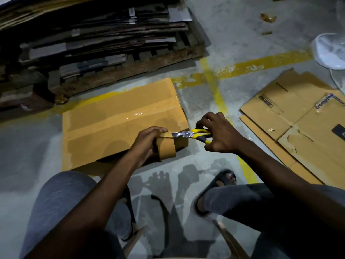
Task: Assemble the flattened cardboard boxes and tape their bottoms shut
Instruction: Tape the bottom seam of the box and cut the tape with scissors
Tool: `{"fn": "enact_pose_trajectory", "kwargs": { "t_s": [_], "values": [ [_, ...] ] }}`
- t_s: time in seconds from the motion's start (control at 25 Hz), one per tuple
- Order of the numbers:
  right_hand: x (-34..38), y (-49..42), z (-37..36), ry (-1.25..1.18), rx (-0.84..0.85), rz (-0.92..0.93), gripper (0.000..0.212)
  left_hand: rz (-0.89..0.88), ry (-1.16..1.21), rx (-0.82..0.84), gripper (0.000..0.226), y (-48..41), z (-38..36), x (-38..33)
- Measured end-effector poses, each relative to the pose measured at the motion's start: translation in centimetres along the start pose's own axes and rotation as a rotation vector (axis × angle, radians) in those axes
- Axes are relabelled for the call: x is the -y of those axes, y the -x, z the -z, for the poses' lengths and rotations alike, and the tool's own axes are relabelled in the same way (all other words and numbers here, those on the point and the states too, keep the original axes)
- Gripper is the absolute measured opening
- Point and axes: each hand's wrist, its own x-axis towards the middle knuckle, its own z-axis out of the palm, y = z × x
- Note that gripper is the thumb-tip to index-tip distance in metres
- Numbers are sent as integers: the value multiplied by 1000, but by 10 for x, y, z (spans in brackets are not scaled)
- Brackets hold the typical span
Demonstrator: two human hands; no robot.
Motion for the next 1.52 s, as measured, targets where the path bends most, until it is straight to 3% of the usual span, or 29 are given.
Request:
{"fn": "enact_pose_trajectory", "kwargs": {
  "t_s": [0.16, 0.28, 0.36, 0.44, 0.56, 0.72, 0.96, 1.2, 1.4, 1.52],
  "values": [
    [-14, 8, -7, 163, -63, 18, 46, -3, 105, -228, 18, -31, -36, 12],
    [-35, -1, -5, 145, 119, -166, 56, -87, -19, -281, 31, -53, -78, 13],
    [-50, -10, 2, -339, 264, -409, 58, -144, -176, -206, 46, -73, -114, 8],
    [-74, -14, 1, -817, 144, -634, 48, -159, -253, -73, 60, -98, -152, 4],
    [-117, -12, -10, -1005, -62, -805, 40, -164, -364, 26, 61, -142, -189, 6],
    [-180, -14, -41, -1123, -102, -894, 41, -195, -587, 29, 39, -210, -223, 21],
    [-252, -22, -95, -1103, -364, -1102, 40, -331, -715, 169, 22, -293, -267, 38],
    [-309, -9, -145, -934, -560, -1392, 27, -363, -1045, 438, 62, -344, -293, 78],
    [-324, -5, -186, -921, -642, -1532, 18, -395, -1184, 574, 68, -357, -301, 111],
    [-318, -6, -188, -862, -630, -1512, 47, -361, -1184, 570, 77, -362, -299, 119]
  ]
}}
